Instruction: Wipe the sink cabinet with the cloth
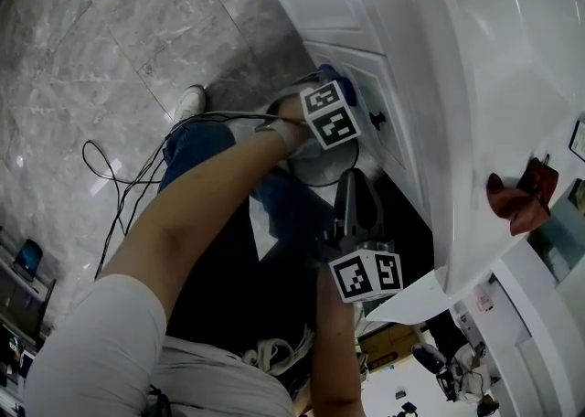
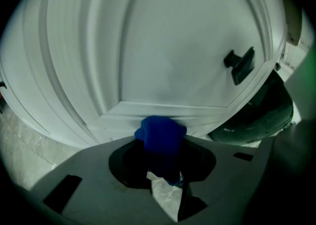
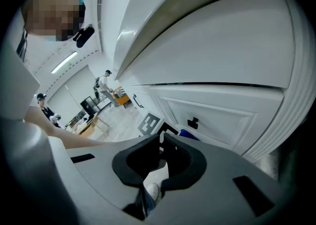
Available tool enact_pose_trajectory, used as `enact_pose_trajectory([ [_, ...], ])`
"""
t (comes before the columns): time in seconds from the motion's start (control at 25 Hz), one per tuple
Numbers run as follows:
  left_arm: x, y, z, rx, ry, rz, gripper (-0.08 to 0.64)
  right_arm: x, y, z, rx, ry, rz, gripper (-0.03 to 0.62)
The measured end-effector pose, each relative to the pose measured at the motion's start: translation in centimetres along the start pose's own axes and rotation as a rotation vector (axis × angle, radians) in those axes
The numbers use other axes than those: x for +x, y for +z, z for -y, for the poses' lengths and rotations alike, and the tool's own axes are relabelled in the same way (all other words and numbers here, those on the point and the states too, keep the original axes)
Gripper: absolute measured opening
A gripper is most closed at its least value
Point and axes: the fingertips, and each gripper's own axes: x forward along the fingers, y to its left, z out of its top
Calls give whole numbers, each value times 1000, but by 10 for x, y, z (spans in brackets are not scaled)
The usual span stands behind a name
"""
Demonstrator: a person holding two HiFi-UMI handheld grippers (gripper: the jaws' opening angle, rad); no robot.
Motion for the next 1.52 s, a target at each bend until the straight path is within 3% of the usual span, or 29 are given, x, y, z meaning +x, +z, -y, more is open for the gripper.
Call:
enact_pose_trajectory([
  [0.28,-19,16,15,-20,-37,36,121,-15,-1,2,25,-26,-13,37],
  [0.68,-55,48,29,-53,-75,113,121,-25,1,-28,55,-8,-27,37],
  [1.12,-81,57,38,107,-17,116,120,-46,3,-30,96,-34,3,37],
  [1.52,-119,87,45,48,-53,201,120,-52,8,-34,116,-34,15,37],
])
